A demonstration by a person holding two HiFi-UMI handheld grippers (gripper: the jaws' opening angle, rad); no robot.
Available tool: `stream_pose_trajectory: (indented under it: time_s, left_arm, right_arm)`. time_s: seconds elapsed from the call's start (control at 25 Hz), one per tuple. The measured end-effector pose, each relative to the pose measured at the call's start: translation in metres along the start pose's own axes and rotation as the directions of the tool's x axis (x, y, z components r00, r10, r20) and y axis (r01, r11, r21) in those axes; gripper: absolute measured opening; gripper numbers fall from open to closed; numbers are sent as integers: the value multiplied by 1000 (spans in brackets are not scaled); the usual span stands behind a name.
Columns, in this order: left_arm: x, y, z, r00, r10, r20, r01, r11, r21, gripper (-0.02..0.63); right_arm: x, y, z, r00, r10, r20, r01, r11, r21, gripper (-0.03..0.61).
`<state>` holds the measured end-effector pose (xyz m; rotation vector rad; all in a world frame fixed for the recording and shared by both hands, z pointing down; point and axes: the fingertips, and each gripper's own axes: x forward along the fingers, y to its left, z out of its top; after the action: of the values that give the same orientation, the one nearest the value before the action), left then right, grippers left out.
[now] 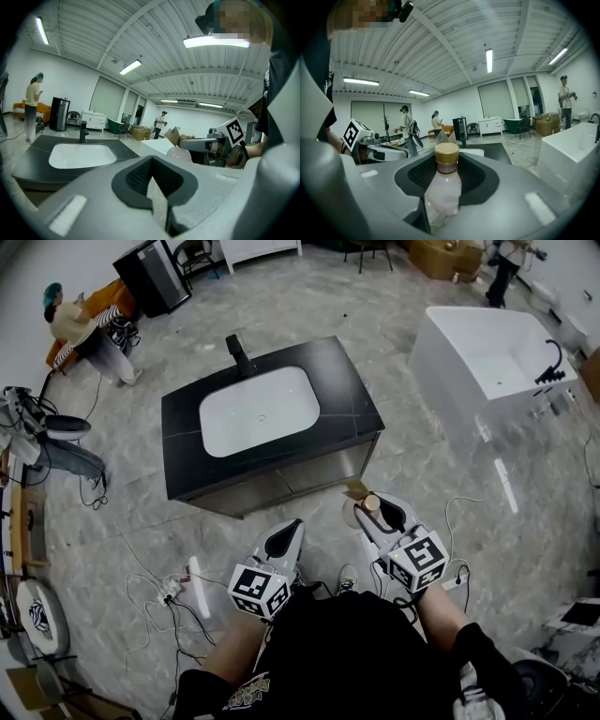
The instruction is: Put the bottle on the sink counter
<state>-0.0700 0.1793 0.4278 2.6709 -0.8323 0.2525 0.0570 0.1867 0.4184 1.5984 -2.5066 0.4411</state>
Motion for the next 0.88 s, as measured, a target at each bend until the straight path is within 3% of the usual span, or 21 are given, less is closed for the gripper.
stream_pose_trajectory:
  time_s: [0.88]
  left_arm:
    - [13,-47,-11,998,67,3,-67,998,0,0]
  right_arm:
    - [-35,-36,-9,999,39,8,-39,999,2,166]
